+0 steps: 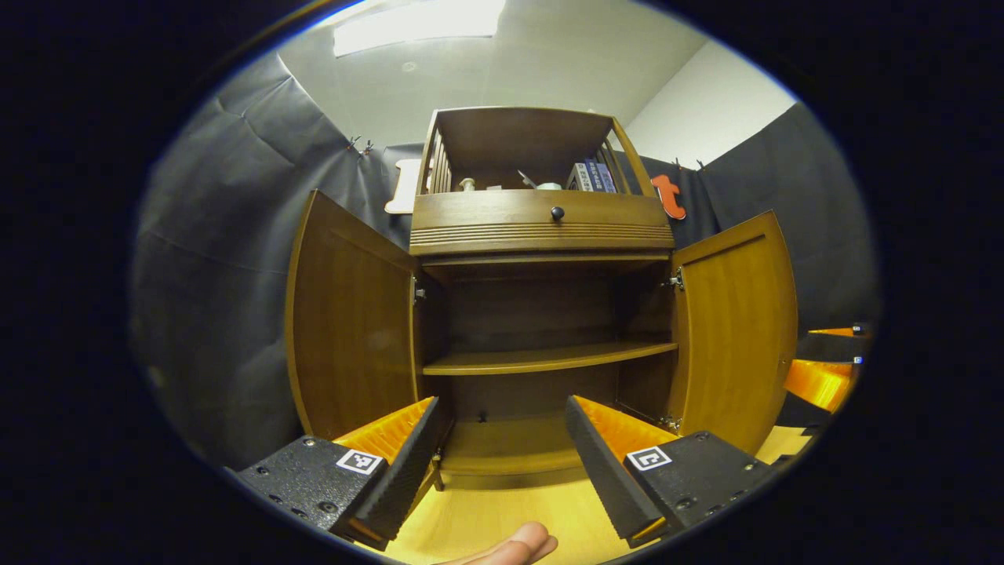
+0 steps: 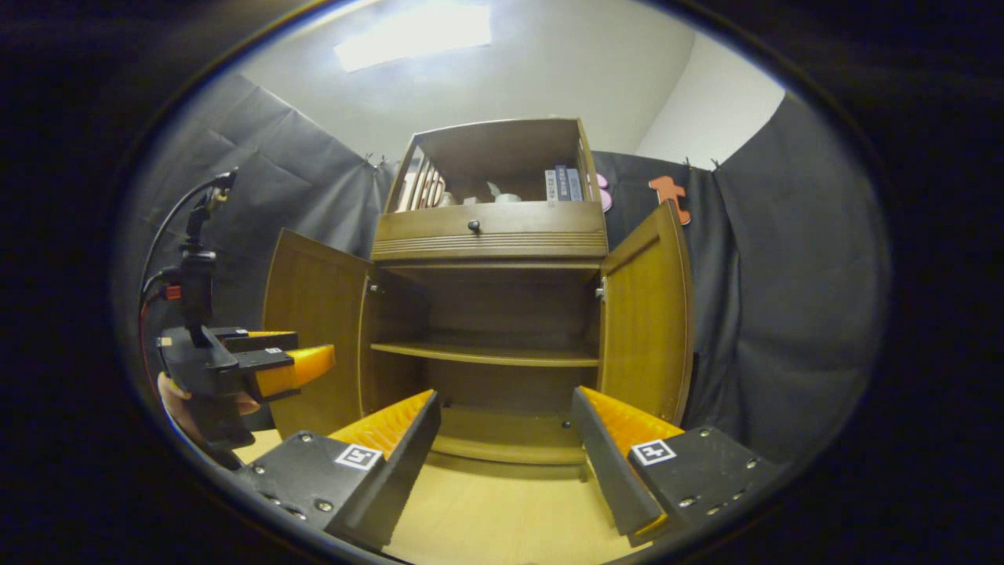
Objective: Open the right door of the double-door shoe cabinet with the right hand, and open the left door with the left hand.
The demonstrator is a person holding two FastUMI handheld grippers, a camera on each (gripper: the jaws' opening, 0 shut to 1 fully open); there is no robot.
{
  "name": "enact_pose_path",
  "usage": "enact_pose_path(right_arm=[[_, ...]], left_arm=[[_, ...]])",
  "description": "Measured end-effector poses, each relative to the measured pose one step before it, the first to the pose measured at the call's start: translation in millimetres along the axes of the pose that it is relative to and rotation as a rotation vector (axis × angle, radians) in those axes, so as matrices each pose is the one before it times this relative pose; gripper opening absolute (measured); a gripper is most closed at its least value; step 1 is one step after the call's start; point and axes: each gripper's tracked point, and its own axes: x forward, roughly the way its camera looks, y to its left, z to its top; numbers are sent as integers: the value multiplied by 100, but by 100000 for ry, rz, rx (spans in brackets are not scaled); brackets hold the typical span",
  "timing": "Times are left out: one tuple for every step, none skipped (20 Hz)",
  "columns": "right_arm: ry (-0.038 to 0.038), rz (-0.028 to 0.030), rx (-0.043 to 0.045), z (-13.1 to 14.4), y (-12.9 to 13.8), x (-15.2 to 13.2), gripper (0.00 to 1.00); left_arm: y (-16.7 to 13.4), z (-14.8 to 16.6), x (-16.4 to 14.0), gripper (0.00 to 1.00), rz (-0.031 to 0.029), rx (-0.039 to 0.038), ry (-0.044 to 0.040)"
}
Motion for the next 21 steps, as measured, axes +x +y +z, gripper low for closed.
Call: enact_pose_path(right_arm=[[561,-2421,-1646,-209,-658,87,96],[240,-1776,-995,48,-454,-9,96],[13,-1527,-144,-48,-315,-7,96],[-232,-884,751,4,-169,-116,96],[-103,-488,1005,-56,-128,-156,96],[121,-1087,1603,-144,-281,-175,96],[-70,-1975,1193,-292,-607,-82,96],[607,-1758,41,-285,-604,-169,96],[617,-1731,-252,-359,-340,-120,99],[289,-1103,-298,-156,-391,-242,100],[-285,-600,754,194,-197,-120,100],[-814,49,1346,314,-53,-265,100],[-1133,253,1438,263,-46,-217,96],[-734,432,926,182,97,-282,100],[-311,-141,-87,-43,-81,-109,100],[-347,-855,-1030,-6,-182,-199,100],[-393,-827,-1032,-15,-127,-160,100],[-385,-157,125,-56,84,-180,96],[-342,442,861,-100,346,-72,100],[-77,507,787,-104,224,-53,100],[79,-9,282,-238,-16,-34,100]], left_arm=[[-708,-146,256,99,-670,-267,227],[-836,-174,186,99,-1111,-265,457],[-636,-166,187,99,-359,-614,443],[-657,-299,179,98,-448,-1172,1094],[-814,-401,179,98,-905,-850,1242],[-808,-130,137,99,-1375,-384,543],[-716,-122,138,99,-874,-66,157],[-686,-78,111,99,-627,469,118],[-618,-107,-81,99,-629,620,-203],[-915,-162,53,99,-1611,90,-38],[-828,-349,-31,99,-1888,-349,944],[-614,-188,-145,97,-1196,-822,472],[-296,2,-87,97,-507,-523,78],[-96,28,-132,98,248,-165,-280],[118,59,-95,98,730,125,-272],[234,193,-50,99,954,41,-633],[179,143,-100,99,882,39,-485],[212,72,-78,99,636,158,-342],[-23,-121,-186,99,213,-246,965],[-70,-100,-128,98,-223,-575,146],[-104,60,-80,98,-250,-676,-135]])
